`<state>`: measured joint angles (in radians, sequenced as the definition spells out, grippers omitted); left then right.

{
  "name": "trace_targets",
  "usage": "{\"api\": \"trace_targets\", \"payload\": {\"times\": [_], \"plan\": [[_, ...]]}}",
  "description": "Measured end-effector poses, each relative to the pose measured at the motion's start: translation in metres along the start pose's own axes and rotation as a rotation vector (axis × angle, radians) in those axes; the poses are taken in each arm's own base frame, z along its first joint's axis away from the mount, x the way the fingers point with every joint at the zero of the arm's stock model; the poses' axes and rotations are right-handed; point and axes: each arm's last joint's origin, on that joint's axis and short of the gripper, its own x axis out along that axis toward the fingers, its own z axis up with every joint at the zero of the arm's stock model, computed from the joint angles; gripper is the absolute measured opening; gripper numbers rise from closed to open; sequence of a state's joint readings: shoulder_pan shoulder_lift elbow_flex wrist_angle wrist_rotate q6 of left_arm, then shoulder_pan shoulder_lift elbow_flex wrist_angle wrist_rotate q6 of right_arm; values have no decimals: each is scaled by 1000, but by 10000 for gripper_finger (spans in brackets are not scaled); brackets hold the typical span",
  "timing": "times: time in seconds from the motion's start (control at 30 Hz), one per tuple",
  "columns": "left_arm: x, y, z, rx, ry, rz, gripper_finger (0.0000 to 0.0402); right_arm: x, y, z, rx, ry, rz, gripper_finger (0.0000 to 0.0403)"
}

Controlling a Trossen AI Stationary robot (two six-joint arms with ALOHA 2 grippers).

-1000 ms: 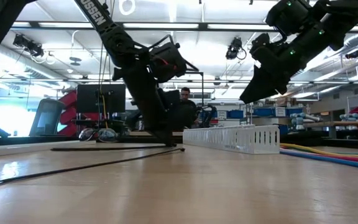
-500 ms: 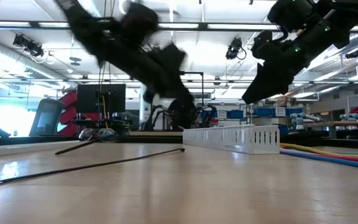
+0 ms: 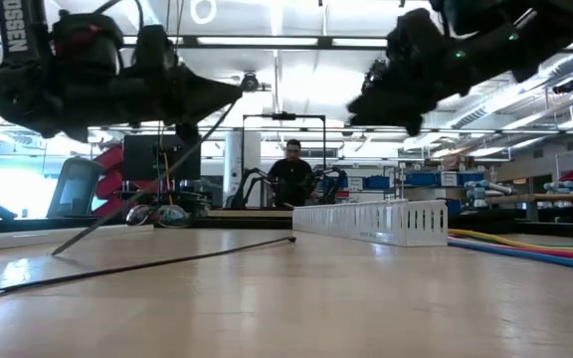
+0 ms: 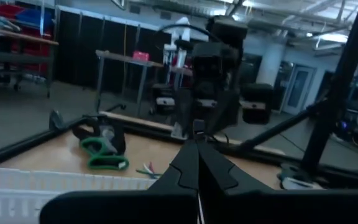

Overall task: Ziptie cables
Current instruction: Prepare the black zip tie

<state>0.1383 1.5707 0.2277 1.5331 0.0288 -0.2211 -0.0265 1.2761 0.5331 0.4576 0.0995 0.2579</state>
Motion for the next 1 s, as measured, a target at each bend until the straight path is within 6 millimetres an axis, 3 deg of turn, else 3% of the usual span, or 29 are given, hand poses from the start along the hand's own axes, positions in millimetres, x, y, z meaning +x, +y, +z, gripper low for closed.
{"api": "trace_targets", "payload": {"times": [0.23, 0.43, 0.67, 1.0], "plan": [[-3, 1, -5, 10, 34, 16, 0, 51, 6, -6, -38, 2, 22, 132], [-4, 6, -15, 133, 100, 310, 0, 85, 10, 16, 12, -105, -47, 125], [7, -9, -21, 528, 242, 435, 0, 97, -14, 41, 186, -157, -106, 105], [25, -20, -10, 882, 361, 716, 0, 101, -60, 45, 428, -101, 9, 98]]}}
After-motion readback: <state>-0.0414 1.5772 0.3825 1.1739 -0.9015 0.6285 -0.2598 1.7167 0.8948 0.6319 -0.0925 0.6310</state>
